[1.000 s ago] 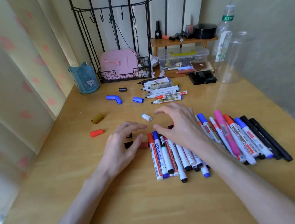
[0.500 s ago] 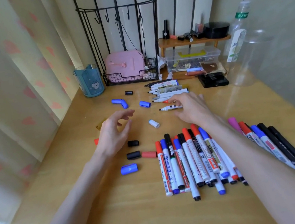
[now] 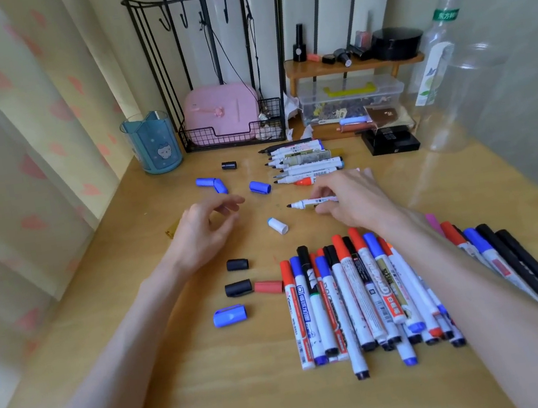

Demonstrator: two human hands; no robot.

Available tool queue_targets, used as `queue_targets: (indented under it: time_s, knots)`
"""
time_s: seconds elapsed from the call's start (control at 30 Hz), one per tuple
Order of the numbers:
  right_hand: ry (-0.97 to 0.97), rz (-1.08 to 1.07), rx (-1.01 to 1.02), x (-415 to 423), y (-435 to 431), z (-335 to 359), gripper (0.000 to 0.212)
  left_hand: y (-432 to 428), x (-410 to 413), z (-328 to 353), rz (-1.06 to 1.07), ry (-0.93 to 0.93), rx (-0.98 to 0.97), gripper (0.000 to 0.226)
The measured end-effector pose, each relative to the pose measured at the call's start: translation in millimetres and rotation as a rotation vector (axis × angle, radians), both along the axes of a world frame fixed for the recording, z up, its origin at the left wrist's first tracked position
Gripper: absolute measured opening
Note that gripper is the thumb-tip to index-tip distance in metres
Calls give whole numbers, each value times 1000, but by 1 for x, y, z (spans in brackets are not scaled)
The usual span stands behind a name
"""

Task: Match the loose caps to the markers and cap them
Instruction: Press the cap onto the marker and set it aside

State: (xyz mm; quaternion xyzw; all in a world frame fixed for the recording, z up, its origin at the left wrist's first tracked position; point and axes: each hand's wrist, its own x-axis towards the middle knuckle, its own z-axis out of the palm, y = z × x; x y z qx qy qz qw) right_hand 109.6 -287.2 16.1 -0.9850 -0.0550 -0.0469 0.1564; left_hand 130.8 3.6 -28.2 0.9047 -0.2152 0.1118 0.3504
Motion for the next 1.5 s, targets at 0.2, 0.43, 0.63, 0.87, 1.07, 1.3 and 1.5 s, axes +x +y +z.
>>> queue_targets:
  time_s: [0.2, 0.43, 0.63, 0.87, 1.07, 1.3, 1.5]
  knots:
    - [-147, 165, 141, -36, 15, 8, 16, 18, -52, 17, -62, 6, -56, 8]
    - [-167, 250, 333, -96, 12, -1, 19, 40, -123, 29, -101, 191, 284, 55]
    - [-184, 214, 365, -133, 4, -3, 22, 41, -129, 19, -110, 135, 256, 43]
    - [-255, 232, 401, -150, 12, -16, 25, 5, -146, 20, -77, 187, -262, 25]
    - [-305, 260, 374, -157, 14, -16, 25, 3, -150, 17, -82, 237, -274, 23]
    - [-371, 312, 321, -162, 27, -18, 25, -8, -159, 19, -133, 234, -312, 21]
    - [-449, 305, 312, -165, 35, -21, 23, -19, -165, 23, -112, 187, -399, 20]
